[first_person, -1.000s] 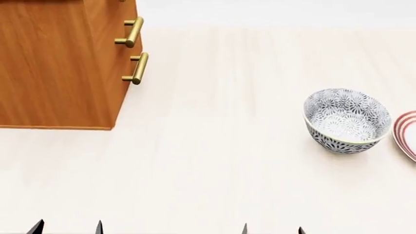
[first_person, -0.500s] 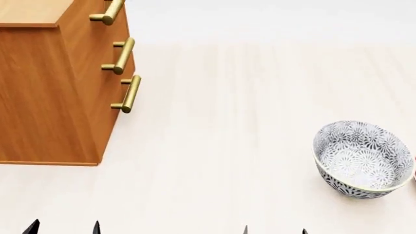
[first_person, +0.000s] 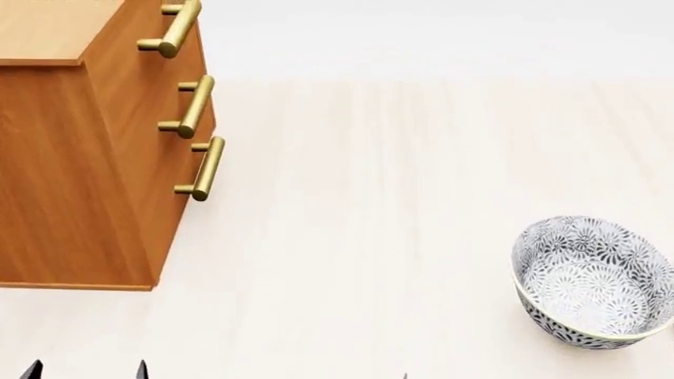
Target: Put the bowl on top of the cabinet.
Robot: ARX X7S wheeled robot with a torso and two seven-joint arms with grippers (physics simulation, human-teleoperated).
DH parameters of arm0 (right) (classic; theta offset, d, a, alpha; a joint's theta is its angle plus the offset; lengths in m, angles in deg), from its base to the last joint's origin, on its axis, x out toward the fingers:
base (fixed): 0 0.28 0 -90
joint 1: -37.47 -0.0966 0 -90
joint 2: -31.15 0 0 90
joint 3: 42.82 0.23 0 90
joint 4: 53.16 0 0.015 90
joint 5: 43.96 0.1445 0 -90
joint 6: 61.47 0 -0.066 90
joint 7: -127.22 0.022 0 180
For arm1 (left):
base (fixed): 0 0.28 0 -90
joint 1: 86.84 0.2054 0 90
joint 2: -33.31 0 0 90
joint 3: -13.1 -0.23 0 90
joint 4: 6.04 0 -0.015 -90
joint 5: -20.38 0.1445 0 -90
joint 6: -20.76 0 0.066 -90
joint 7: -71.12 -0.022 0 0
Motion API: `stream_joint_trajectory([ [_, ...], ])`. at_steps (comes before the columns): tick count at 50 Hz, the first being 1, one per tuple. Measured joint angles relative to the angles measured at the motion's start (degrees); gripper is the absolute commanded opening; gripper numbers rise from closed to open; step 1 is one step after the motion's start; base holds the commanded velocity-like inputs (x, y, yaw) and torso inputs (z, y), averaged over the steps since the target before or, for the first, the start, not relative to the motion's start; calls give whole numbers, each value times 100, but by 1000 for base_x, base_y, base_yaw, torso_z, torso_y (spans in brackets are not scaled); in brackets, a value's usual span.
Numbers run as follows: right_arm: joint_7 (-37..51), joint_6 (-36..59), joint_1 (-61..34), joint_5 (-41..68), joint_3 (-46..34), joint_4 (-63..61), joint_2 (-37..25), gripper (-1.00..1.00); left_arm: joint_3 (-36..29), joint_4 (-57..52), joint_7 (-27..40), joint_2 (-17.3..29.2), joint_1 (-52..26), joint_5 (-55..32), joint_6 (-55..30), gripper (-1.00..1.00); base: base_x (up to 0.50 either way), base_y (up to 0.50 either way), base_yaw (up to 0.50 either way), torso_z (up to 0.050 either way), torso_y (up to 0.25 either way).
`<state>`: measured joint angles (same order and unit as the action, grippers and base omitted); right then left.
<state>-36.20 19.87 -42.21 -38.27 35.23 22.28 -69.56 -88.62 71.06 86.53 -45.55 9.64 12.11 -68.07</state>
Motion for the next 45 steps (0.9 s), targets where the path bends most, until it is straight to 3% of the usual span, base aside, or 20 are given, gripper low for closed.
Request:
stream_joint_trajectory([
  [37,207,-114,27,-102,-132,-9,-98,100,-101,-44,119,106,49,-50,119,100,0,0,0,47,0],
  [45,247,-110,18,-105,-153,-4,-116,100,-98,-28,265,85,-3,3,-44,100,0,0,0,5,0],
])
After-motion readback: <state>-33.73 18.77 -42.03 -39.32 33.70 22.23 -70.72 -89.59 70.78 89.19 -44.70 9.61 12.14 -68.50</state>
